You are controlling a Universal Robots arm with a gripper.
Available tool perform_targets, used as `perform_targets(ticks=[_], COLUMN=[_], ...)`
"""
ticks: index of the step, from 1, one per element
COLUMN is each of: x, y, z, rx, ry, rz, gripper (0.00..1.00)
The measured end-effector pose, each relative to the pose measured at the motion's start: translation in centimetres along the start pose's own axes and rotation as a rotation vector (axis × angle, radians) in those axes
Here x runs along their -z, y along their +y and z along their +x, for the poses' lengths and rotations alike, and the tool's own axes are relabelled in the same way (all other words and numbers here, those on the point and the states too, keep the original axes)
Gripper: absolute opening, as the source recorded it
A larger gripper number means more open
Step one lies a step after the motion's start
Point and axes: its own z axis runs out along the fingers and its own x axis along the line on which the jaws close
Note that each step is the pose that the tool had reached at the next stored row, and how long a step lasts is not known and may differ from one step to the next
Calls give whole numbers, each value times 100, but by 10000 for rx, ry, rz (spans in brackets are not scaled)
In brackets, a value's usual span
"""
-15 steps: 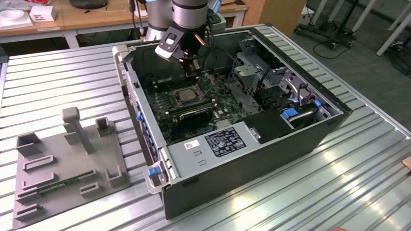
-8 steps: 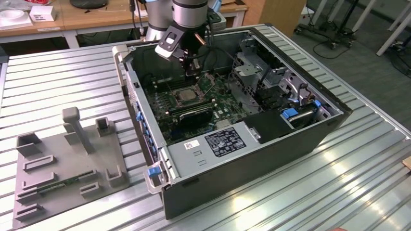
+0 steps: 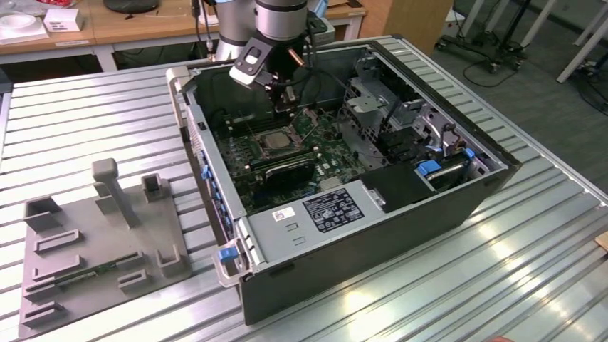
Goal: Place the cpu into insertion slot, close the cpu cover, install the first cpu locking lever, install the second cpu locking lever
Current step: 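Place the cpu into insertion slot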
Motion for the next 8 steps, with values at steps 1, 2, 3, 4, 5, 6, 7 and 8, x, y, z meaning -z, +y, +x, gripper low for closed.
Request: perform_targets(ticks=[1,2,3,4,5,6,7,8], x=[0,0,0,0,-1,-2,-2,-3], y=[1,4,9,16,24,32,44,59], z=[0,0,0,0,0,0,1,1], rx=[0,2,1,0,0,-1,0,0], ry=[0,-1,-1,-2,0,-1,-1,-1], rz=[1,1,2,2,1,1,1,1], gripper=[11,11,11,11,11,11,11,11])
